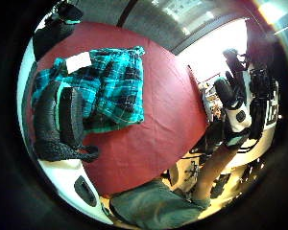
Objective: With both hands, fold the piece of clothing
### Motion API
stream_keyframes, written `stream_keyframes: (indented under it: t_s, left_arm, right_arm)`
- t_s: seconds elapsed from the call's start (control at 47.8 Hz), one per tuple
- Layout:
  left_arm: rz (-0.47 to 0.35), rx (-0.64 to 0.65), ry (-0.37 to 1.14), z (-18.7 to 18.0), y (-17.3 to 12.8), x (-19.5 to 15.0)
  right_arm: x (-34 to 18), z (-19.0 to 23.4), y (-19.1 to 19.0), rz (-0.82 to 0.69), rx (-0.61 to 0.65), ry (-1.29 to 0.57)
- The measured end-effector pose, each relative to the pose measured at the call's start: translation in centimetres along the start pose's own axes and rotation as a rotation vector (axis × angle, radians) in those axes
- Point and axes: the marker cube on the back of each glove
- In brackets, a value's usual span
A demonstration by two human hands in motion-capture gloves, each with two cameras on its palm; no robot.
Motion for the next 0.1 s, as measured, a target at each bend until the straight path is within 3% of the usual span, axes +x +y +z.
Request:
stream_keyframes:
  t_s: [0.105]
  left_arm:
    - [-0.014, -0.013, -0.020, -0.33, 0.26, -0.09]
  right_arm:
    - [-0.24, -0.60, 0.93, 0.015, -0.043, -0.031]
